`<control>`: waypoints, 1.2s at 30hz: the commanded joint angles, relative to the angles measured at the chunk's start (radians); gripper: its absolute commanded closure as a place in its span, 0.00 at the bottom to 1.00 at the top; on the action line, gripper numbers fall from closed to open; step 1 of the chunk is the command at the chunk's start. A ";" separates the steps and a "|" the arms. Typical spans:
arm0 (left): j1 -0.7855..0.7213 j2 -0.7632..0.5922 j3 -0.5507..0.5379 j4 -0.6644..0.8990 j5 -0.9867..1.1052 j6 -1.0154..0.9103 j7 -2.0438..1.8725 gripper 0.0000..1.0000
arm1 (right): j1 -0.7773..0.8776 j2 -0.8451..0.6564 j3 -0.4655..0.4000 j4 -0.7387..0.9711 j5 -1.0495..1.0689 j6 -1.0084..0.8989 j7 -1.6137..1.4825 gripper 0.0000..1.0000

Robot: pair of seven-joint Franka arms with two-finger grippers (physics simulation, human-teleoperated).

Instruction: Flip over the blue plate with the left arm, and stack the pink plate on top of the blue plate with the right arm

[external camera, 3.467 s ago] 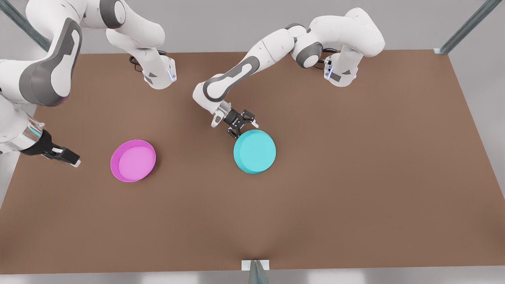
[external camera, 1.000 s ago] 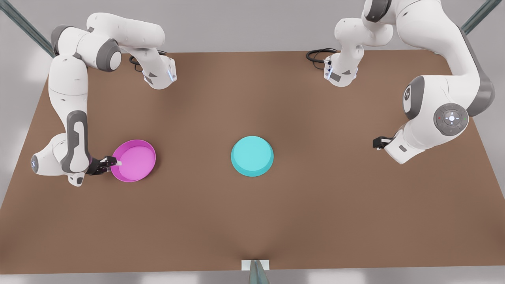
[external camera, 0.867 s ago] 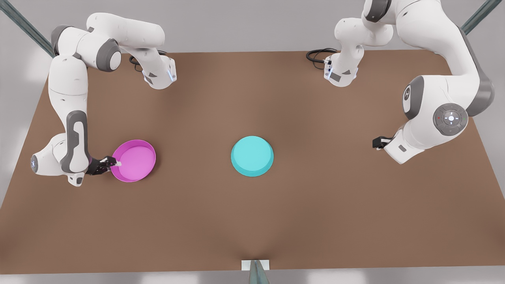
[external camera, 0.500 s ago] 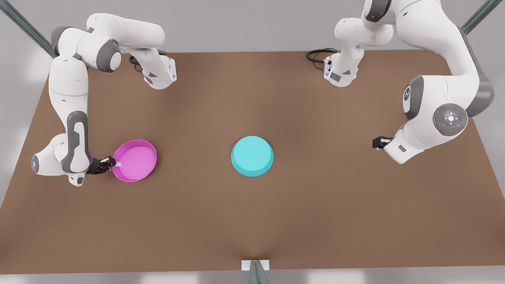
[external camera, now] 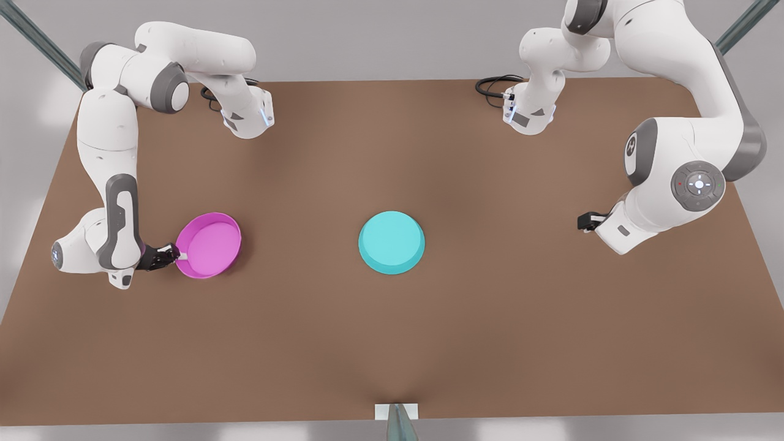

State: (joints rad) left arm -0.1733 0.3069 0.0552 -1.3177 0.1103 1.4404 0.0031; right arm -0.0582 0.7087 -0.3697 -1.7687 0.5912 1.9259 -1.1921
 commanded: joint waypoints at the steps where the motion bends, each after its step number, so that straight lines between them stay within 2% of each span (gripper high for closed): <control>1: 0.000 0.000 0.000 0.000 0.000 0.000 0.000 0.00 | 0.000 0.000 0.000 0.000 -0.001 -0.001 0.000 0.79; 16: 0.000 0.000 0.000 0.000 0.000 0.000 0.002 0.00 | 0.051 -0.092 0.015 0.009 0.004 -0.113 0.123 0.79; 36: 0.003 0.006 0.002 0.002 0.005 0.005 0.006 0.00 | 0.406 -0.153 0.015 0.020 0.091 -0.091 0.526 0.79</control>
State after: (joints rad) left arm -0.1713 0.3144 0.0568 -1.3170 0.1136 1.4450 0.0078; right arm 0.3636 0.5555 -0.3546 -1.7487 0.6892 1.8392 -0.6457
